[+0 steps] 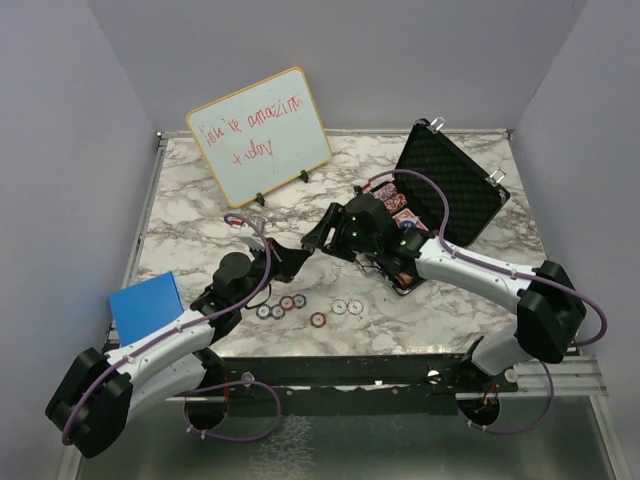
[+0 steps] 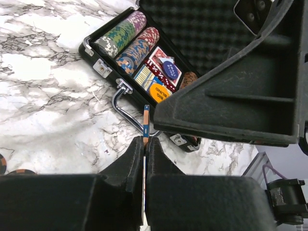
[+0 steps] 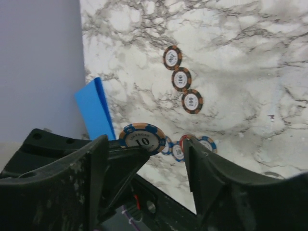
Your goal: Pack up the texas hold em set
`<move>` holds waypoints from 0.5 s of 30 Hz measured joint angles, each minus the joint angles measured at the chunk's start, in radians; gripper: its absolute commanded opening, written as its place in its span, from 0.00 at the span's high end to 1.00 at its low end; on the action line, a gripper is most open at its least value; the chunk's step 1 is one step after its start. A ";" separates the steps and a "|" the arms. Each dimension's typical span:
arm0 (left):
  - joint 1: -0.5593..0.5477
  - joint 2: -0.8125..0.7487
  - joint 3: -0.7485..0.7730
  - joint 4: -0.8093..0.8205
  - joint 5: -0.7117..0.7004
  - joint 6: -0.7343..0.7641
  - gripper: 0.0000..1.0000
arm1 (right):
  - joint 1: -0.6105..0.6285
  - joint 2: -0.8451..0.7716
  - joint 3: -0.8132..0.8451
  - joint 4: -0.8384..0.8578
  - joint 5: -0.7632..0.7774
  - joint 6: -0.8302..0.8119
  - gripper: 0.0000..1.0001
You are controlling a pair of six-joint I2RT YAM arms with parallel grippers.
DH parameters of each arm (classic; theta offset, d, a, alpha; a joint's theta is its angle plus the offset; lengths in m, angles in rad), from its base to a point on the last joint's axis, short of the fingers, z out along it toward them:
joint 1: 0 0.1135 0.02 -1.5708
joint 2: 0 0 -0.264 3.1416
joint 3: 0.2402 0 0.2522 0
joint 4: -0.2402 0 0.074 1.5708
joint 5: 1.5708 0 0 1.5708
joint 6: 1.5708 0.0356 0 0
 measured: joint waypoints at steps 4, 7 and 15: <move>0.000 0.002 0.023 -0.001 0.002 0.001 1.00 | -0.044 -0.031 -0.037 0.072 -0.084 -0.115 0.24; 0.000 0.000 0.054 0.000 0.026 0.001 1.00 | -0.088 -0.084 -0.061 0.101 -0.175 -0.248 0.24; 0.000 -0.036 0.133 -0.001 0.224 0.000 1.00 | -0.124 -0.322 -0.080 0.108 -0.390 -0.575 0.35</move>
